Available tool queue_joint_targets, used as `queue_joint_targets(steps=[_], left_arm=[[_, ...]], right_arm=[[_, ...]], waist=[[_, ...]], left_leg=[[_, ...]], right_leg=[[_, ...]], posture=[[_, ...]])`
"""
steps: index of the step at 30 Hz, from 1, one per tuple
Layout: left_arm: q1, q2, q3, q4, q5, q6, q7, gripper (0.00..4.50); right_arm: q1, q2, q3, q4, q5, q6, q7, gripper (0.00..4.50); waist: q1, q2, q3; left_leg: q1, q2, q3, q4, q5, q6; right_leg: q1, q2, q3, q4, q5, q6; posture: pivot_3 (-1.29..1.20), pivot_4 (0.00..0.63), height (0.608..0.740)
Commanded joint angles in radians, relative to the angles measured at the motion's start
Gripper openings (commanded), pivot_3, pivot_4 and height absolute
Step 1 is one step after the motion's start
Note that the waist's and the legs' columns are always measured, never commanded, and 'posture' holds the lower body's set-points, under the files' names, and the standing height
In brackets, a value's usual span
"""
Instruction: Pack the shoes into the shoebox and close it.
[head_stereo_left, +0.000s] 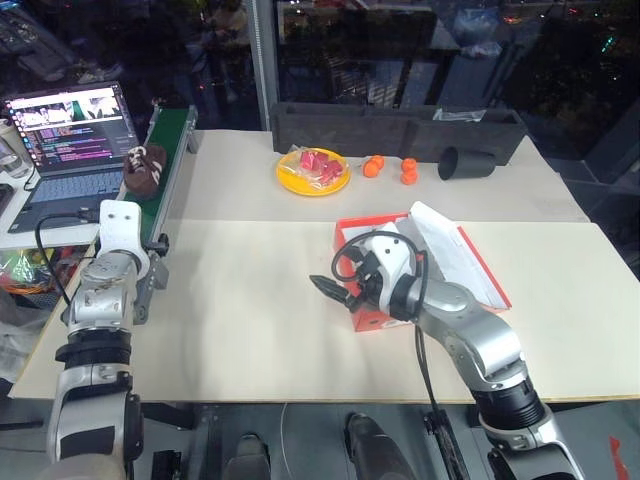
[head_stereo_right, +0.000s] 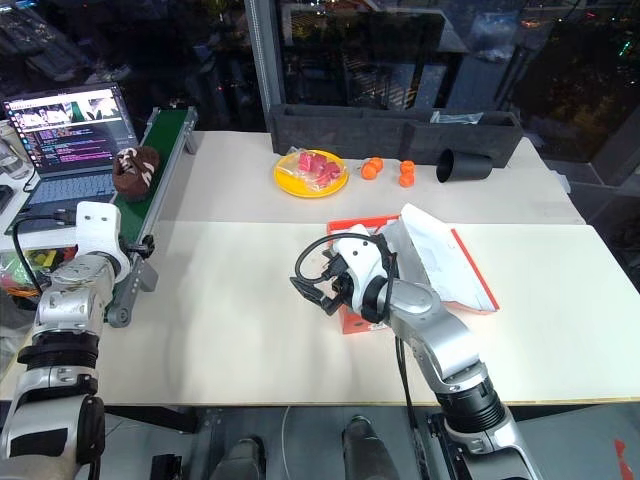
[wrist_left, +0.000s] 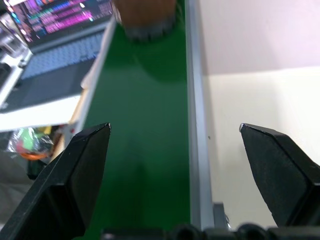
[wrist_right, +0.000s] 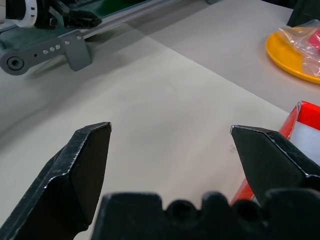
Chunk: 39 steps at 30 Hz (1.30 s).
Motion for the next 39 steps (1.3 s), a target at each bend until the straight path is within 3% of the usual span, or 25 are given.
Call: queue_joint_targets(steps=[1, 15, 24, 27, 30, 33, 39], left_arm=[[-0.043, 0.031, 0.049, -0.04, 0.016, -0.141, 0.057, 4.44], [-0.06, 0.031, 0.073, 0.018, 0.008, -0.199, 0.108, 4.44], [-0.069, 0.002, 0.05, 0.113, -0.041, 0.15, 0.026, 4.44], [-0.073, -0.005, 0.06, 0.091, -0.045, 0.159, 0.031, 3.76], [-0.08, -0.005, 0.062, 0.09, -0.039, 0.152, 0.033, 2.75], [-0.085, -0.005, 0.062, 0.098, -0.034, 0.137, 0.035, 2.12], [-0.103, -0.029, 0.088, 0.098, -0.054, 0.043, 0.044, 2.03]], right_arm=[[-0.015, 0.007, -0.021, -0.016, -0.008, -0.014, -0.005, 4.5], [-0.011, 0.021, -0.023, -0.016, -0.024, -0.014, -0.012, 4.5], [-0.017, 0.032, -0.038, -0.029, -0.021, -0.008, -0.014, 4.5], [-0.023, 0.037, -0.047, -0.031, -0.019, -0.005, -0.015, 4.5], [-0.025, 0.039, -0.049, -0.031, -0.021, -0.004, -0.015, 4.5], [-0.025, 0.038, -0.05, -0.031, -0.023, -0.004, -0.015, 4.5], [-0.027, 0.038, -0.051, -0.027, -0.024, -0.004, -0.018, 4.5]], waist=[[0.001, 0.0, 0.0], [0.002, -0.001, 0.0], [0.001, -0.001, 0.0], [0.006, -0.001, 0.0], [0.006, -0.001, -0.001], [0.003, -0.001, -0.001], [0.006, -0.001, -0.001]], left_leg=[[0.0, 0.0, 0.0, 0.0, 0.0, 0.0], [0.0, 0.0, 0.0, 0.0, 0.0, 0.0], [0.0, 0.0, 0.0, 0.0, 0.0, 0.0], [0.002, 0.0, 0.0, 0.0, 0.0, 0.0], [0.004, 0.0, 0.0, 0.0, 0.001, -0.001], [0.005, 0.0, 0.0, 0.0, 0.001, -0.001], [0.005, 0.0, 0.0, 0.0, 0.001, -0.001]], right_leg=[[0.0, 0.0, 0.0, 0.0, 0.0, 0.0], [0.0, 0.0, 0.0, 0.0, 0.0, 0.0], [0.0, 0.0, 0.0, 0.001, 0.0, 0.0], [0.001, 0.0, 0.0, 0.002, 0.0, 0.0], [0.003, 0.0, 0.0, 0.002, 0.0, 0.0], [0.003, 0.0, 0.0, 0.002, 0.0, 0.0], [0.003, 0.0, 0.0, 0.002, 0.0, 0.0]], posture=[[0.0, 0.15, 0.707], [0.0, 0.15, 0.707], [0.0, 0.15, 0.707], [0.0, 0.15, 0.707], [0.0, 0.15, 0.707], [0.0, 0.15, 0.707], [0.0, 0.15, 0.707]])
